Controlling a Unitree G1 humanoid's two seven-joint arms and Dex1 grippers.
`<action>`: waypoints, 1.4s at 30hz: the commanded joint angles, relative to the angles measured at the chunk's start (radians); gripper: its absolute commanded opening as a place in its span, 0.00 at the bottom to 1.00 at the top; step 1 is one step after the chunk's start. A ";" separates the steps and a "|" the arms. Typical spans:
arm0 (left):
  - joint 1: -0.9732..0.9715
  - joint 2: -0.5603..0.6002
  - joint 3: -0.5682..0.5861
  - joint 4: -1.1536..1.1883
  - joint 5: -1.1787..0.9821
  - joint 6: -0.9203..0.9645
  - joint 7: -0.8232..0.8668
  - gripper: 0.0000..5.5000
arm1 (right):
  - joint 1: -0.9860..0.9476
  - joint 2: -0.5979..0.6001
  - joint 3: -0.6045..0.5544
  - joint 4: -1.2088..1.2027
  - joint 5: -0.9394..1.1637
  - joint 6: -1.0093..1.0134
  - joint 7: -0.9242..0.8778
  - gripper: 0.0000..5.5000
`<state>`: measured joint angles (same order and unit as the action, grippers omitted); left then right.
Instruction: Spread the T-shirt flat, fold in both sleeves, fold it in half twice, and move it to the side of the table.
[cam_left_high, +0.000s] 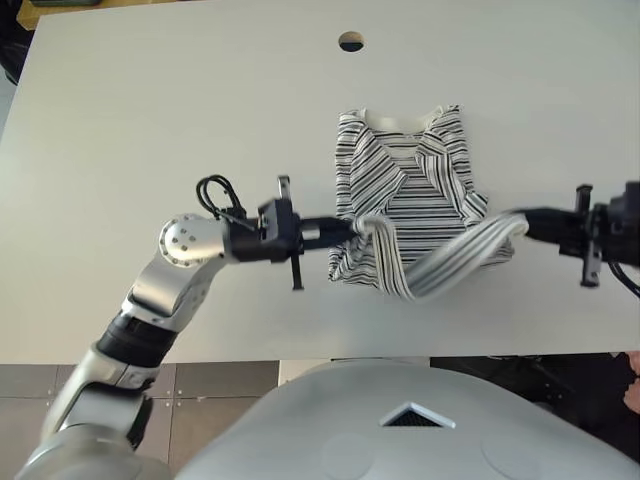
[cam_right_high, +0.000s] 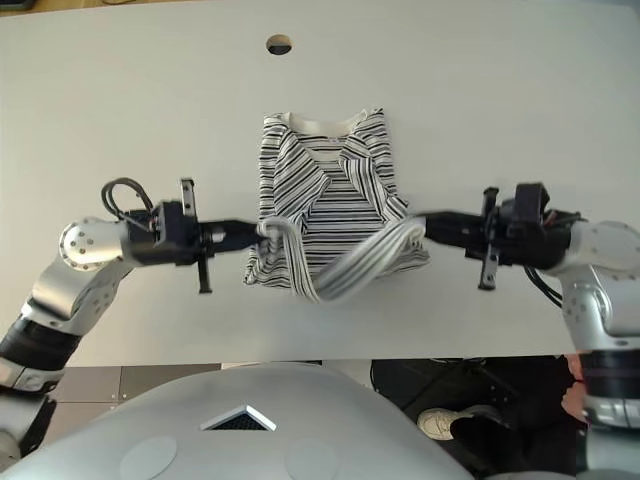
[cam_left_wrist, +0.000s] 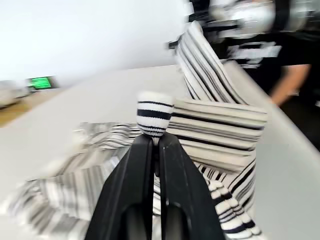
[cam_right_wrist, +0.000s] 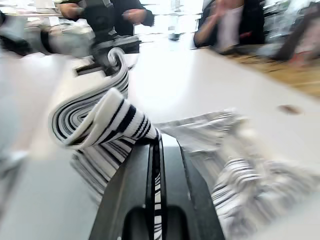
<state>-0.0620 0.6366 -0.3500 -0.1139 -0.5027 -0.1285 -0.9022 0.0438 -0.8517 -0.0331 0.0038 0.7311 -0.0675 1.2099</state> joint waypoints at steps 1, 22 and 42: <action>-0.074 -0.064 0.037 0.117 0.110 -0.029 0.039 0.02 | -0.122 0.084 -0.022 0.098 -0.117 -0.034 -0.102 0.02; -0.561 -0.323 0.234 1.053 0.304 0.048 0.104 0.08 | -0.755 0.400 0.036 1.090 -0.589 -0.068 -0.440 0.08; -0.468 -0.306 0.296 0.822 0.372 -0.415 0.036 0.29 | -0.683 0.327 0.245 0.929 -1.049 -0.553 -0.778 0.26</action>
<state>-0.6989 0.3480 0.0790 0.9415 -0.1905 -0.4222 -0.7358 -0.6960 -0.4471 0.1352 0.9980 -0.1954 -0.5588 0.4647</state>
